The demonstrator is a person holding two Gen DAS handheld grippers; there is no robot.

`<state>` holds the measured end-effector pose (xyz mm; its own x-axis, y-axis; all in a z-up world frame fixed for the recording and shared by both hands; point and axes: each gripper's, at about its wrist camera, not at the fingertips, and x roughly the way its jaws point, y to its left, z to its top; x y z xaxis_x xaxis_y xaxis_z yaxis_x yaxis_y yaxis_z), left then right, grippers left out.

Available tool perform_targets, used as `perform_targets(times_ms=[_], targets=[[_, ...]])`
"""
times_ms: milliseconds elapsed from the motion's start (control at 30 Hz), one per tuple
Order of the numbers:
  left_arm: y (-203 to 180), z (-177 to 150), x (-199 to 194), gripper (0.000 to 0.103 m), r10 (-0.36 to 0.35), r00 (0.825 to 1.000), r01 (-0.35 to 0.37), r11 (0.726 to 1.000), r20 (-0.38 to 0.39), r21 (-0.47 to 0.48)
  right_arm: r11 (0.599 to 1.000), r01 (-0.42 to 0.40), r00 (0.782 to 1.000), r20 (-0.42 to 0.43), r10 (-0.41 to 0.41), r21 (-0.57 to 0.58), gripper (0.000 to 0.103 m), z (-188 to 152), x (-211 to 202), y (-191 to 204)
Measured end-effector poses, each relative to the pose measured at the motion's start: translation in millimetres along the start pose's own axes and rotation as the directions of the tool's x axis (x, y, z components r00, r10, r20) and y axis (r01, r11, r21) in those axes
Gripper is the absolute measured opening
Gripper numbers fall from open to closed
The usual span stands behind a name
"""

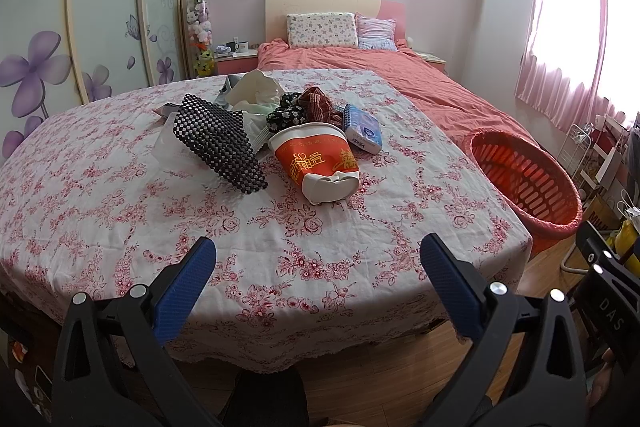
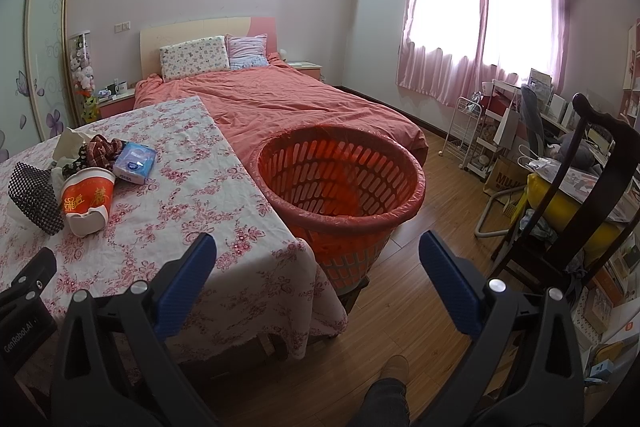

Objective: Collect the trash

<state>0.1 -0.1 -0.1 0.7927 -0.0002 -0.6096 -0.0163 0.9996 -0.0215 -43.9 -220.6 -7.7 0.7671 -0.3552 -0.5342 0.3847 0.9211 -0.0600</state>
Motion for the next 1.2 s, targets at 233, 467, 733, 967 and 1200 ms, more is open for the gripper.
perform_targets(times_ms=[233, 467, 733, 967, 1200], targets=[[0.1, 0.0, -0.1, 0.101, -0.001, 1.0, 0.001, 1.0, -0.001, 0.0, 1.0, 0.0, 1.0, 0.0, 0.0, 0.0, 0.099, 0.1, -0.1, 0.1], [0.1, 0.1, -0.2, 0.101, 0.0, 1.0, 0.0, 1.0, 0.0, -0.001, 1.0, 0.0, 1.0, 0.0, 0.0, 0.001, 0.099, 0.3, 0.0, -0.2], [0.2, 0.0, -0.2, 0.101, -0.001, 1.0, 0.001, 1.0, 0.0, -0.001, 1.0, -0.001, 1.0, 0.0, 0.001, 0.001, 0.099, 0.7, -0.3, -0.6], [0.1, 0.0, -0.1, 0.101, -0.001, 1.0, 0.001, 1.0, 0.0, 0.0, 1.0, 0.0, 1.0, 0.0, 0.0, 0.002, 0.099, 1.1, -0.7, -1.5], [0.1, 0.0, -0.2, 0.101, -0.001, 1.0, 0.001, 1.0, 0.001, 0.0, 1.0, 0.0, 1.0, 0.001, 0.0, 0.003, 0.099, 1.1, -1.4, -2.5]])
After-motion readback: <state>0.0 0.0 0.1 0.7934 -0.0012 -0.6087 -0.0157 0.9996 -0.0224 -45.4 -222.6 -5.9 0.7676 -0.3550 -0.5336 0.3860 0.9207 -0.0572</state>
